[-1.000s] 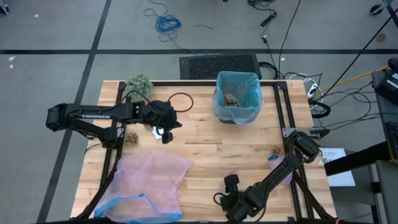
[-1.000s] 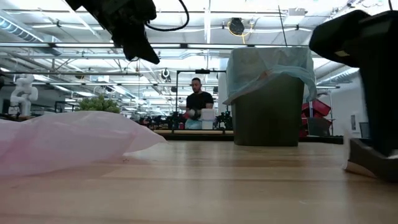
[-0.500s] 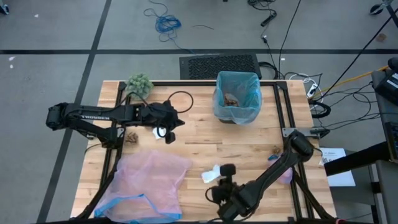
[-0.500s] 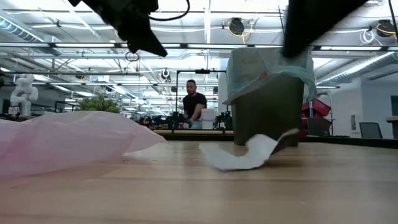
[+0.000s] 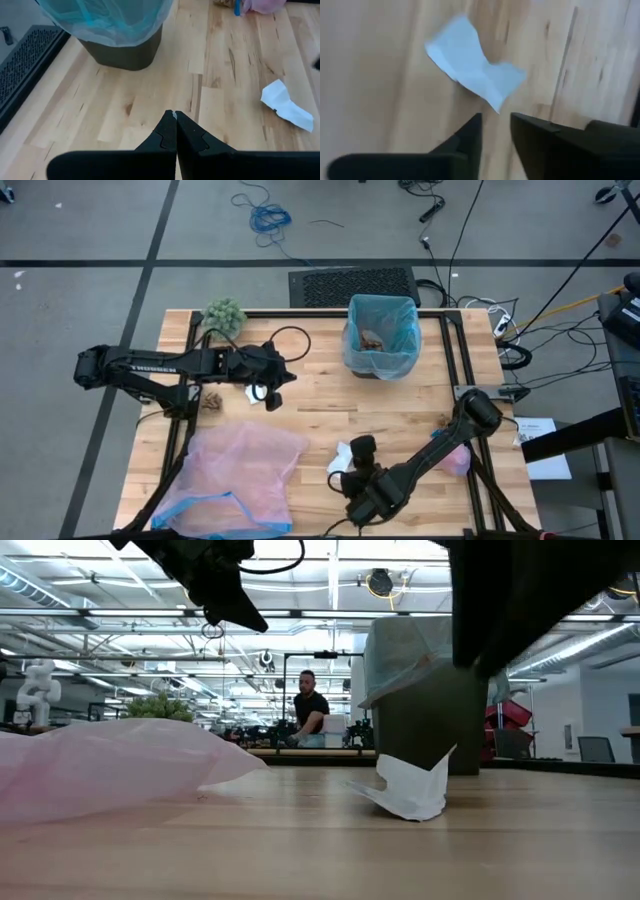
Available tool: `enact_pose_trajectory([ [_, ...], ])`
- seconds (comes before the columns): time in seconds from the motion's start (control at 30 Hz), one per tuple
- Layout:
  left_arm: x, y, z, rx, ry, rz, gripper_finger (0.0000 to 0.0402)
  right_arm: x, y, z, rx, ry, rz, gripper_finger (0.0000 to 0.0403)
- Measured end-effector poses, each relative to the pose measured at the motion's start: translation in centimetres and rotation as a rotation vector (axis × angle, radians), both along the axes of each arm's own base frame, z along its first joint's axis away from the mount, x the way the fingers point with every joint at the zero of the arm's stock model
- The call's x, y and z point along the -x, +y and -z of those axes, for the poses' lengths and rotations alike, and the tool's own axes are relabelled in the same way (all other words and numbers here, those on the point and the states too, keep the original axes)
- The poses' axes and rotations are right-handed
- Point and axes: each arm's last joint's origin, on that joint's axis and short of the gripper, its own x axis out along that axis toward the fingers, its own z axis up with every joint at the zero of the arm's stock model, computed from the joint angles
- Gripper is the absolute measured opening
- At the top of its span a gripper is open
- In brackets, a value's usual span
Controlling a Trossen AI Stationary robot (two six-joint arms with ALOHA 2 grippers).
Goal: Place trash/remove bag and relplace
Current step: Put the white paper into the trash bin
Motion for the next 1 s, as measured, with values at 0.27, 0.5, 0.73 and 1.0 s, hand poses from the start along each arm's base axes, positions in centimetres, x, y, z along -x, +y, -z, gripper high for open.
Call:
enact_pose_trajectory([
  [0.27,0.1,-0.2,0.1,0.003,0.014,0.007,0.0000,-0.3,-1.7,3.4,0.049,0.059,-0.073,0.0177],
  [0.5,0.1,-0.2,0.1,0.011,0.013,0.003,0.0000,-0.9,-3.2,5.3,0.052,0.064,-0.129,0.0146],
  [0.73,0.1,-0.2,0.1,0.003,0.015,0.009,0.0000,-1.8,-5.2,5.6,0.016,0.080,-0.083,0.0008],
  [1.0,0.1,0.0,0.1,-0.039,0.017,-0.047,0.0000,-2.6,-5.8,-0.6,-0.048,-0.058,-0.032,0.0001],
])
